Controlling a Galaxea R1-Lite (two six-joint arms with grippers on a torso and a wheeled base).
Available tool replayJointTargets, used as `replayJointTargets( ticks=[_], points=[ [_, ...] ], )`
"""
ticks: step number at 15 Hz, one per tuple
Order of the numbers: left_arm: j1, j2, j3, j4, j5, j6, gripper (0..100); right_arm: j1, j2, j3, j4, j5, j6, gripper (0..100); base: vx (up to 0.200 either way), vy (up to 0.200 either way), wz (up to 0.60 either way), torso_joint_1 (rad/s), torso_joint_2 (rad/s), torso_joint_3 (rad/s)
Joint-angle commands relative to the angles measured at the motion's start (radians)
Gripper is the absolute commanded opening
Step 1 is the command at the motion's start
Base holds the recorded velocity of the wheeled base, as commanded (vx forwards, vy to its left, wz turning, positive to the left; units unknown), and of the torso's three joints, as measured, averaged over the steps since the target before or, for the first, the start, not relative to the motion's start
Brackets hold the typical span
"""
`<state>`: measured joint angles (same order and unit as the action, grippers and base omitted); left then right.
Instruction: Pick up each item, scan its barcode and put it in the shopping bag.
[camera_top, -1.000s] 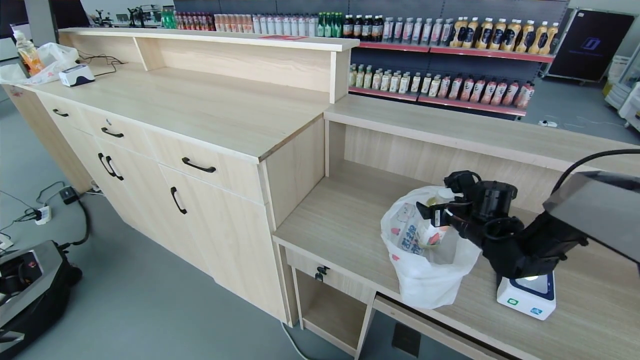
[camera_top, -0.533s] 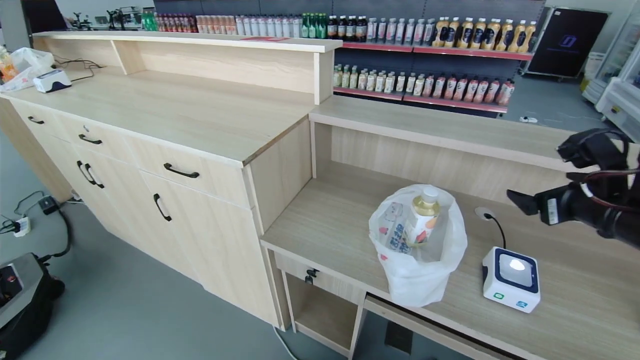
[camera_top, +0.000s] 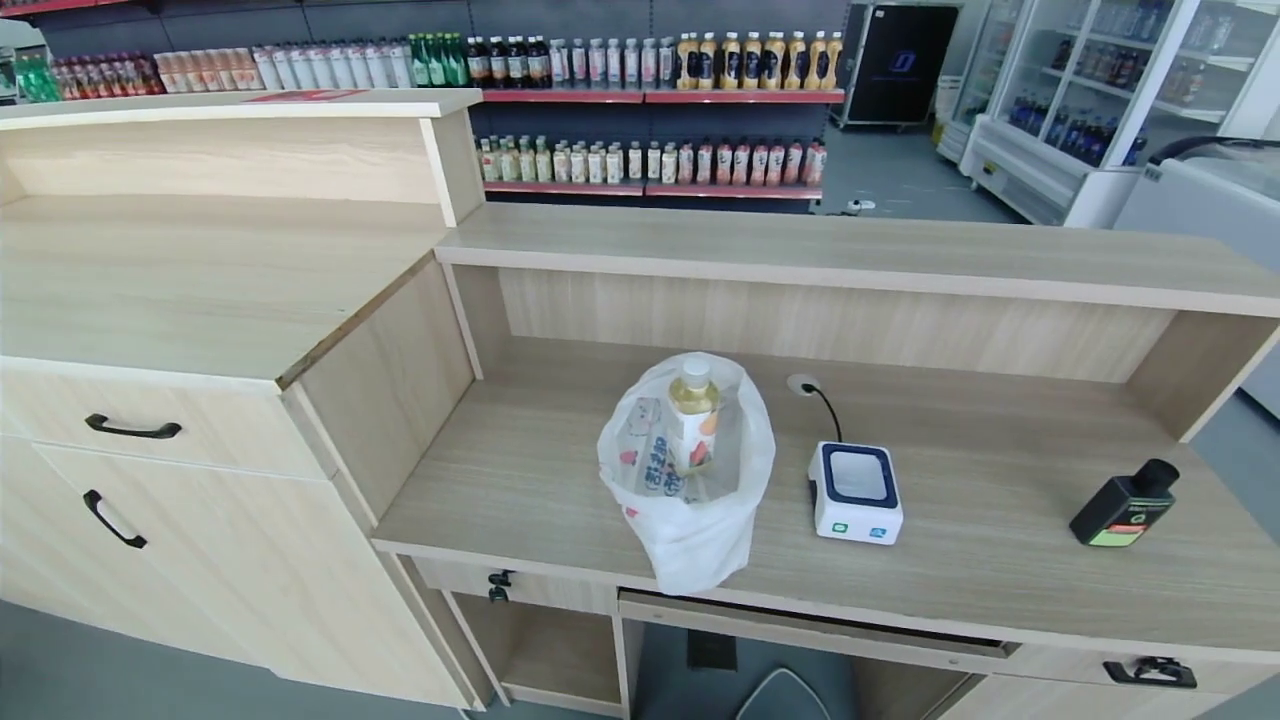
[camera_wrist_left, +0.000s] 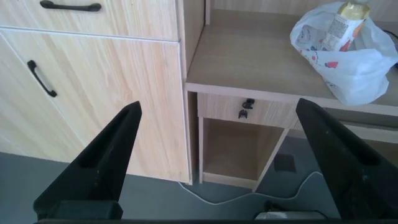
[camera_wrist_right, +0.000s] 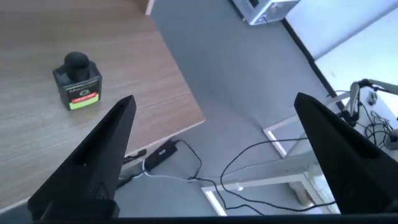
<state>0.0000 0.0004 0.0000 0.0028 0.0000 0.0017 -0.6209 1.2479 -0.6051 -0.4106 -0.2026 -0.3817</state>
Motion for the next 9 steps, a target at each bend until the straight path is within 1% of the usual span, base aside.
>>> replayJointTargets(
  ticks=[1, 2, 3, 4, 6, 7, 9],
  points=[
    [0.000, 0.000, 0.000, 0.000, 0.000, 0.000, 100, -0.092, 0.254, -0.041, -0.023, -0.008, 0.020, 100, 0.000, 0.000, 0.00, 0.000, 0.00, 0.000],
    [0.000, 0.000, 0.000, 0.000, 0.000, 0.000, 100, -0.117, 0.412, -0.097, -0.027, -0.008, 0.021, 100, 0.000, 0.000, 0.00, 0.000, 0.00, 0.000],
    [0.000, 0.000, 0.000, 0.000, 0.000, 0.000, 100, -0.129, 0.475, -0.125, -0.028, -0.006, 0.014, 100, 0.000, 0.000, 0.00, 0.000, 0.00, 0.000],
    [0.000, 0.000, 0.000, 0.000, 0.000, 0.000, 100, -0.142, 0.579, -0.182, -0.027, -0.001, -0.019, 100, 0.000, 0.000, 0.00, 0.000, 0.00, 0.000],
    [0.000, 0.000, 0.000, 0.000, 0.000, 0.000, 100, -0.189, 0.656, -0.232, -0.027, 0.023, -0.171, 100, 0.000, 0.000, 0.00, 0.000, 0.00, 0.000],
    [0.000, 0.000, 0.000, 0.000, 0.000, 0.000, 100, -0.201, 0.693, -0.265, -0.028, 0.078, -0.247, 100, 0.000, 0.000, 0.00, 0.000, 0.00, 0.000],
    [0.000, 0.000, 0.000, 0.000, 0.000, 0.000, 100, -0.203, 0.714, -0.288, -0.062, 0.094, -0.266, 100, 0.000, 0.000, 0.00, 0.000, 0.00, 0.000]
  ],
)
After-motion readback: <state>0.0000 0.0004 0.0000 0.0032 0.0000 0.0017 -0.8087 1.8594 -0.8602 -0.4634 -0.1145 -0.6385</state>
